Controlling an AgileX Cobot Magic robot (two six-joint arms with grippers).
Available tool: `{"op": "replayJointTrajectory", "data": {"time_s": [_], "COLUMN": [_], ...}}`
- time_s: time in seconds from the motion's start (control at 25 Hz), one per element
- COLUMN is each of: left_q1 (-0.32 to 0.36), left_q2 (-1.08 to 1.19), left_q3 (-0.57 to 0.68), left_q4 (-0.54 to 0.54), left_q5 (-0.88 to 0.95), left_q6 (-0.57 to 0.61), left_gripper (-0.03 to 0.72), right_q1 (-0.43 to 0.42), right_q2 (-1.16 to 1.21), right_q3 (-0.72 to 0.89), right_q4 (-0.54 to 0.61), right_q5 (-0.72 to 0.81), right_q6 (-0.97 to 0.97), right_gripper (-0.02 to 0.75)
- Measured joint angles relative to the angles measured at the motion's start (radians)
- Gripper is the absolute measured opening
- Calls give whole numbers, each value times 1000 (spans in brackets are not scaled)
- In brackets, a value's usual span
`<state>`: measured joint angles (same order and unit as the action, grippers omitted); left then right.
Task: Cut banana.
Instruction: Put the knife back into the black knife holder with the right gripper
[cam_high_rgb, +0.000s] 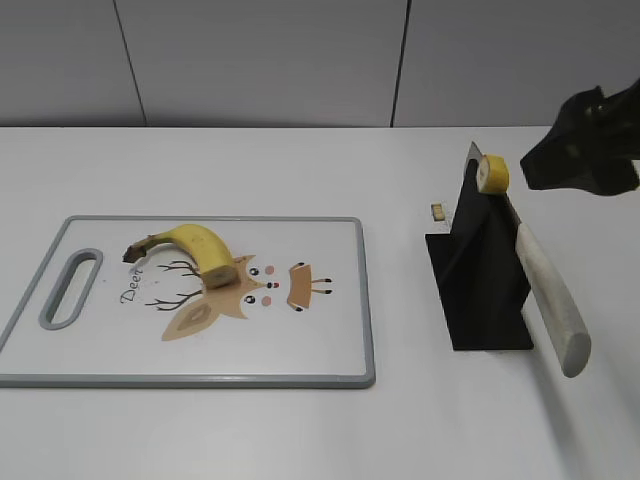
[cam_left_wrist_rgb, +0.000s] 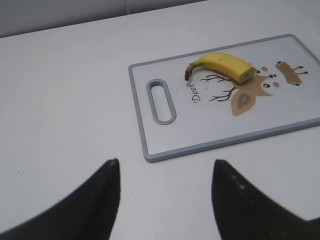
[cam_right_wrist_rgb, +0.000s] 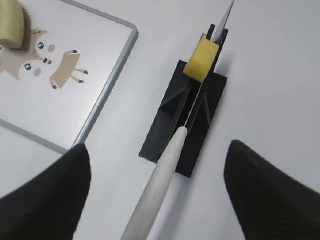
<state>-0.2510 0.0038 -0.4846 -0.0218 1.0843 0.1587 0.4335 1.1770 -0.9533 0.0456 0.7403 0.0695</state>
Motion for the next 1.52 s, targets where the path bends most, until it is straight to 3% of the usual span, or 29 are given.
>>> {"op": "replayJointTrajectory", "data": {"time_s": [0.24,0.4,1.0,1.32,1.52], "left_q1": [0,0,0,0,0], "left_q2": [0,0,0,0,0], "left_q3": [0,0,0,0,0], "left_q4": [0,0,0,0,0], "left_q5": [0,0,0,0,0], "left_q6": [0,0,0,0,0], "left_gripper": [552,552,552,552,552], "right_q1": [0,0,0,1,1], "right_q2": [-118,-201,-686,-893,-1001], "right_q3": [-5,3,368,442,444], "right_q4": [110,182,197,198,119], "right_q5": [128,188,219,318,316], "right_q6": [-331,-437,-457,-436,-308], "right_gripper": [615,594,585,582,568]}}
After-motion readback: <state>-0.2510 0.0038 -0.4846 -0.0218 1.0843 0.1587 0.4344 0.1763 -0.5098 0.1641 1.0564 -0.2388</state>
